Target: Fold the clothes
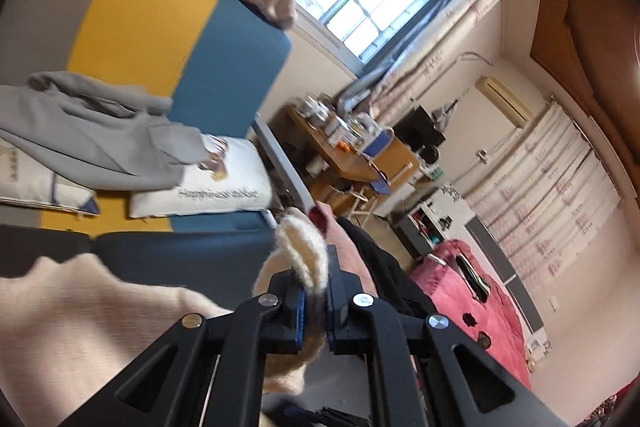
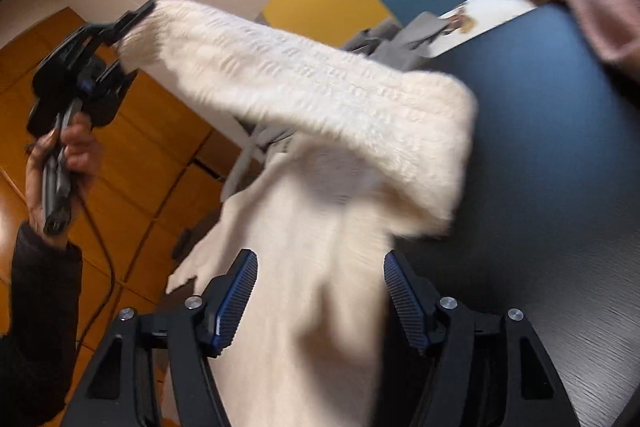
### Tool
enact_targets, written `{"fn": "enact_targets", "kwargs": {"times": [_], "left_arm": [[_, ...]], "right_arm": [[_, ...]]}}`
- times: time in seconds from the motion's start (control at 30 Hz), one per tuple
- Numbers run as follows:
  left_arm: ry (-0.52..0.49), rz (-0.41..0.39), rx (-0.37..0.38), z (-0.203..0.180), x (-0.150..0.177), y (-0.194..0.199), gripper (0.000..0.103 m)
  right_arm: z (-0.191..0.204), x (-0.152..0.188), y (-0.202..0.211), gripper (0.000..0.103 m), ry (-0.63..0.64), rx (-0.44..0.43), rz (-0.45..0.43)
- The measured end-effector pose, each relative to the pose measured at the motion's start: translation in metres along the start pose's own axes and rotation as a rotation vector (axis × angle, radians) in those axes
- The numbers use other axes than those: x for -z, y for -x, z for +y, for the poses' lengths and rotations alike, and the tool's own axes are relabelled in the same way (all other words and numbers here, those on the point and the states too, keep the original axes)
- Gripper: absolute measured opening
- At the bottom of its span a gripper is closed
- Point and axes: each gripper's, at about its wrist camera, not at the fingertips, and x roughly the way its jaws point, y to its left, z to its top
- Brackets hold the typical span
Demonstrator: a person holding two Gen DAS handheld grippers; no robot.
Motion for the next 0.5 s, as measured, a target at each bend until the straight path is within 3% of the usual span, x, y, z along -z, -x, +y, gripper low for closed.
{"fn": "enact_targets", "kwargs": {"times": [0.2,0.37,0.5], "left_arm": [[0.058,-0.085,-0.010,0.044,0.006,0.059,0.006],[0.143,-0.147,-0.093,0.104,0.026,0.105,0.006],[0.231,-0.127,-0.191,0.165,0.050,0.119,0.006]], "right_arm": [[0.008,-0.008,-0.057,0.067,-0.043,0.001,0.037],[-0.004,0.000,-0.066,0.067,-0.077,0.096,0.043],[-0.004,0.000,-0.066,0.067,-0.031,0.128,0.051]]}}
